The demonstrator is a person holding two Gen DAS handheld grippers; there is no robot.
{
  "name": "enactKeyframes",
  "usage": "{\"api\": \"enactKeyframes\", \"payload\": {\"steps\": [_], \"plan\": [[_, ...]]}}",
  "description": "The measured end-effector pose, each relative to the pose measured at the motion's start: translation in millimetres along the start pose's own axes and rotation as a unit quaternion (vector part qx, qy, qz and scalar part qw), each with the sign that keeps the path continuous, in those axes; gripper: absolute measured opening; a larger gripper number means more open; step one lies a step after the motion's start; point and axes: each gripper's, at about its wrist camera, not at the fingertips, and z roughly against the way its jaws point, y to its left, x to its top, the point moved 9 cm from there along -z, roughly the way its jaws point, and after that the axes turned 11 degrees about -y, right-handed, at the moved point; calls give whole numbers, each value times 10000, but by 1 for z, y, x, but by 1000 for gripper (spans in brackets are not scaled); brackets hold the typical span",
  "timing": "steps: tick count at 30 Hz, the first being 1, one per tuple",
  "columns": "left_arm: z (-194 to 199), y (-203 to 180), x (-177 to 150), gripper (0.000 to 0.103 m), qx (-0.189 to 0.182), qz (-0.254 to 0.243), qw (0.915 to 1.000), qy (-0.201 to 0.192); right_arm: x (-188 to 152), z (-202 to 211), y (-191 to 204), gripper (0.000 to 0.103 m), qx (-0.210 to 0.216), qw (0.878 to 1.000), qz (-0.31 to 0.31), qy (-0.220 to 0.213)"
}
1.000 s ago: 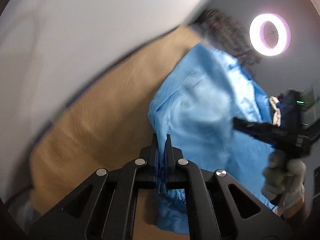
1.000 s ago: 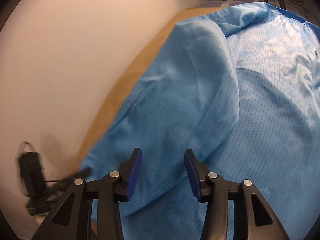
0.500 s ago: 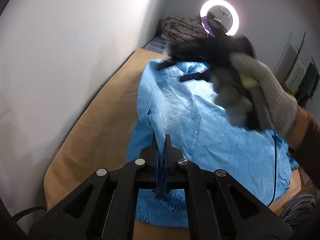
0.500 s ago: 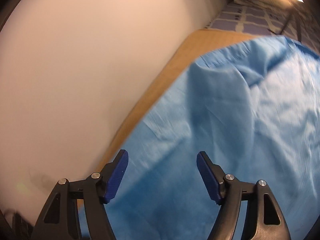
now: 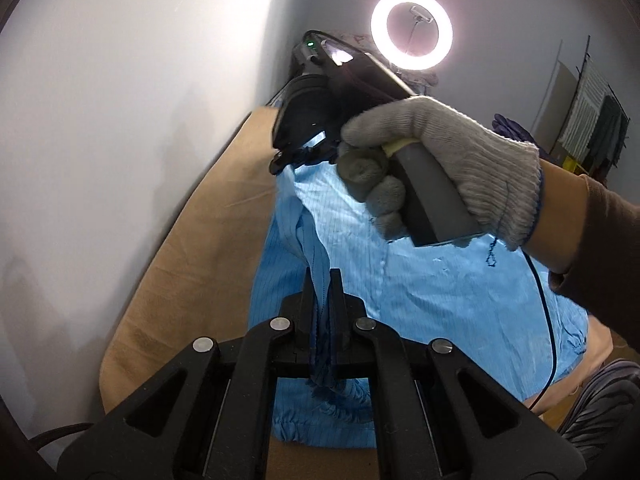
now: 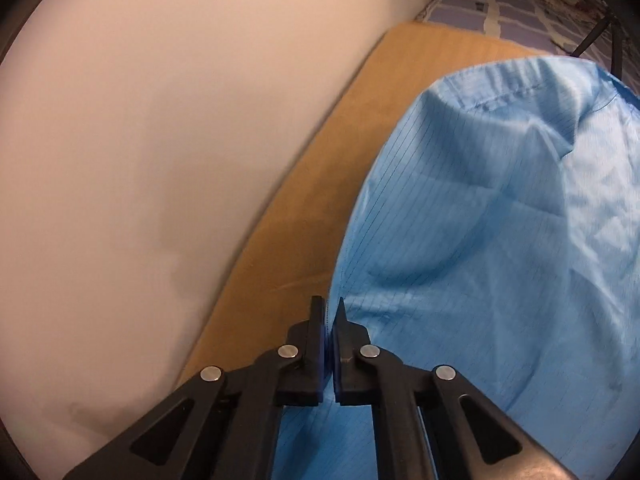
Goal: Fold large clothes
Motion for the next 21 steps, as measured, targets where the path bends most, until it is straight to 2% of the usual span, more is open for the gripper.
{"api": "enactKeyframes", "payload": {"steps": [7, 12, 13, 15, 17, 21], "plan": [[18, -35, 5, 1, -404, -362, 9985, -46, 8, 79, -27, 0, 675, 9933, -614, -714], [37, -66, 1, 3, -841, -466, 9953, 70, -13, 135, -59, 0, 910, 9852, -898, -1140], [42, -71, -1, 6, -930, -447, 9946, 101, -22, 145, -71, 0, 895, 9838, -1000, -1191], [51, -78, -5, 28, -1067, -384, 9934, 143, -30, 153, -87, 0, 903, 9805, -1230, -1241], [58, -81, -8, 39, -1170, -247, 9927, 131, -49, 165, -110, 0, 829, 9776, -1435, -1297], [55, -79, -15, 40, -1118, -59, 9934, 248, -86, 178, -155, 0, 795, 9700, -1874, -1330]]}}
